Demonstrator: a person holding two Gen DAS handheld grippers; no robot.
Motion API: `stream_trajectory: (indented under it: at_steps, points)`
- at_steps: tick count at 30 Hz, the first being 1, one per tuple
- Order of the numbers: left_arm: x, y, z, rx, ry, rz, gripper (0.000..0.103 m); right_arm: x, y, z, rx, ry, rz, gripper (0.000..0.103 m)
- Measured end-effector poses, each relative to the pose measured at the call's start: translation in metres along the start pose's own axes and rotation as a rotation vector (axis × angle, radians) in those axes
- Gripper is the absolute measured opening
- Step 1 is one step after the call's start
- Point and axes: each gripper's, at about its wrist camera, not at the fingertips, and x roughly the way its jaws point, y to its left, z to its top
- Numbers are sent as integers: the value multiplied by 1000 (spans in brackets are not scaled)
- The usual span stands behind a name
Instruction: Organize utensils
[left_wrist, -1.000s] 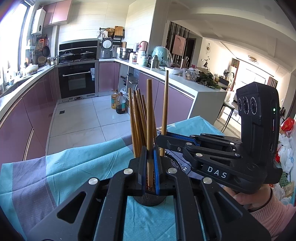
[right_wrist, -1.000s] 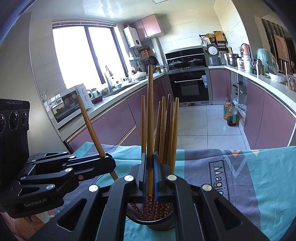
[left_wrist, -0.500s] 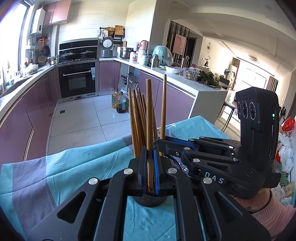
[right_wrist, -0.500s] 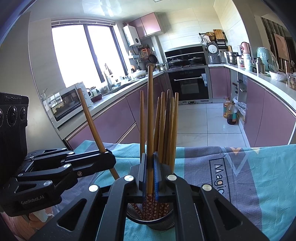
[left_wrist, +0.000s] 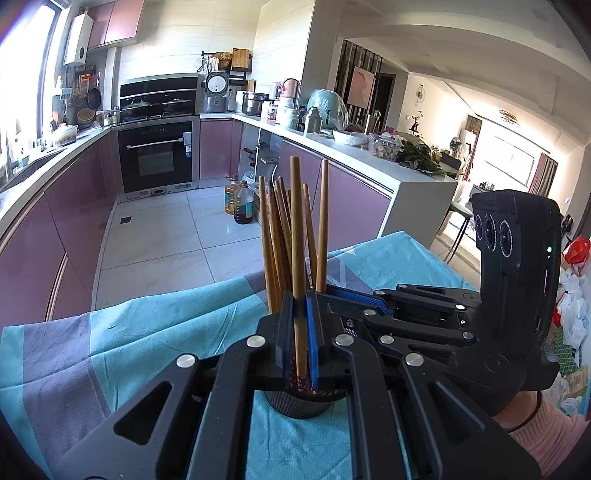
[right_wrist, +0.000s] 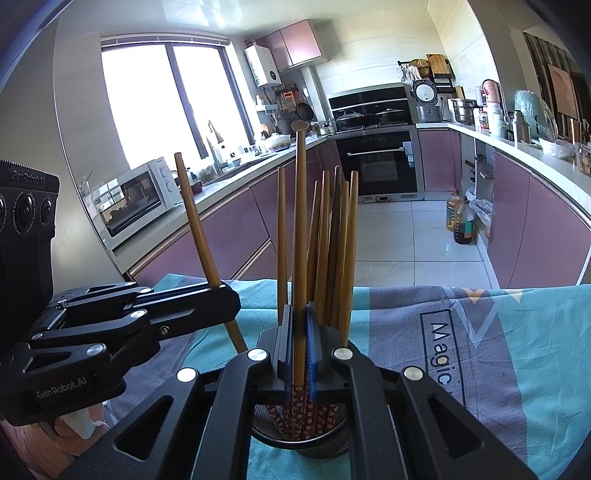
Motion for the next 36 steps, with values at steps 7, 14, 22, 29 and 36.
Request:
stream_trajectory:
  at_steps: [7,14,22,29,36]
  points:
    - [1,2,0,-2,2,8,8,3,-1,1,6,4,-1,6]
    - [8,8,0,-5,13,19,8,7,-2,-1,10,9,-5,6]
    - [10,10,-2,-13,21,24,8,10,-4,0,19,13,-6,6]
    - [13,12,-4,-22,31,29,8,12,-4,-1,19,14,-7,6]
    - [16,15,-2,-24,34,29,8,14,-2,-1,13,16,-8,6]
